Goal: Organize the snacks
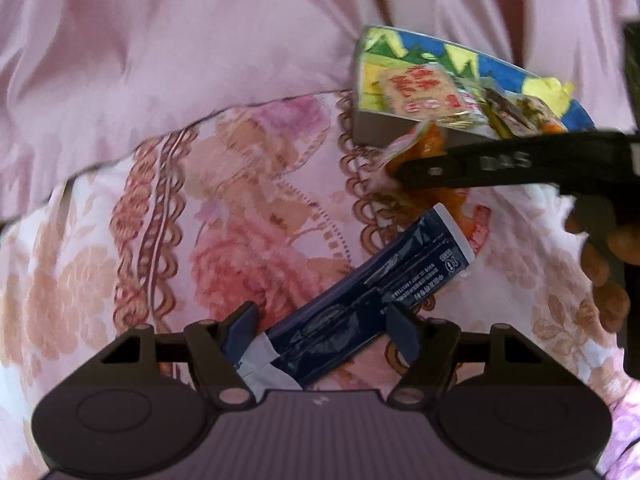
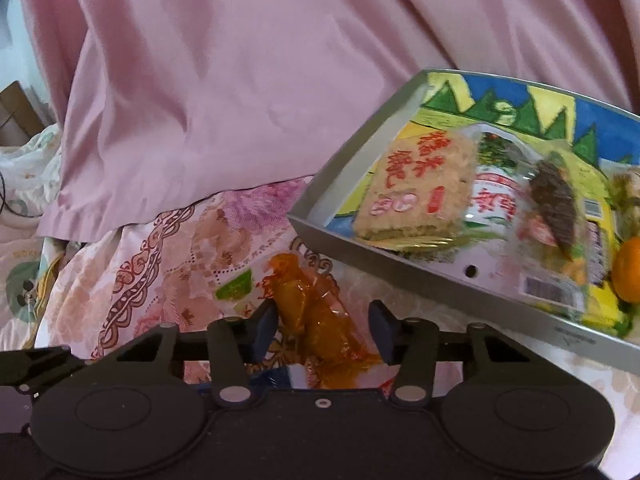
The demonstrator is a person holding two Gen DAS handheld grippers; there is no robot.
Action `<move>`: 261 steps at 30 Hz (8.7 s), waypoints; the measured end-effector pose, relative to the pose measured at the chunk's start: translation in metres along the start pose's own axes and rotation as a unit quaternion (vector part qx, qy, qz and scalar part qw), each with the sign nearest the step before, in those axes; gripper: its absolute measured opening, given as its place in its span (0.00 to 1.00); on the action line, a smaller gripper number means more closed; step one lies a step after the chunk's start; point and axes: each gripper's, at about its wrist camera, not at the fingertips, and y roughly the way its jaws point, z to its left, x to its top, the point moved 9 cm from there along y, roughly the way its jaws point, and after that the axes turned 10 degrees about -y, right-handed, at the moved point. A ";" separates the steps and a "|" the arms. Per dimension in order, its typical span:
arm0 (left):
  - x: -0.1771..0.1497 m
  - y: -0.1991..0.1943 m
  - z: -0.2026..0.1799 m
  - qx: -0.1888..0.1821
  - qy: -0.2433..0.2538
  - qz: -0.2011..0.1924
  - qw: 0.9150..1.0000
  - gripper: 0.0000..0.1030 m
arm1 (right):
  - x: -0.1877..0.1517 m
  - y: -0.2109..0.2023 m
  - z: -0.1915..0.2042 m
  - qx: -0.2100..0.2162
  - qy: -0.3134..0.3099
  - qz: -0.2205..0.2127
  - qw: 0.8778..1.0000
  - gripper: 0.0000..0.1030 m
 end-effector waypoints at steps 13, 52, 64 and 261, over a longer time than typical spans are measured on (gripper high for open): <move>-0.023 -0.008 0.022 -0.044 -0.136 0.077 0.987 0.68 | -0.038 -0.048 -0.015 0.006 0.071 0.041 0.997 0.39; -0.071 -0.052 -0.025 -0.068 -0.081 0.095 0.990 0.42 | -0.163 -0.146 0.026 -0.014 0.002 0.113 0.993 0.49; -0.072 -0.064 -0.048 -0.085 -0.070 0.076 0.991 0.39 | -0.161 -0.155 0.028 -0.022 0.008 0.057 0.998 0.47; -0.101 -0.217 -0.045 -0.016 -0.020 -0.243 0.970 1.00 | -0.154 -0.355 0.062 -0.256 0.000 -0.177 0.950 0.99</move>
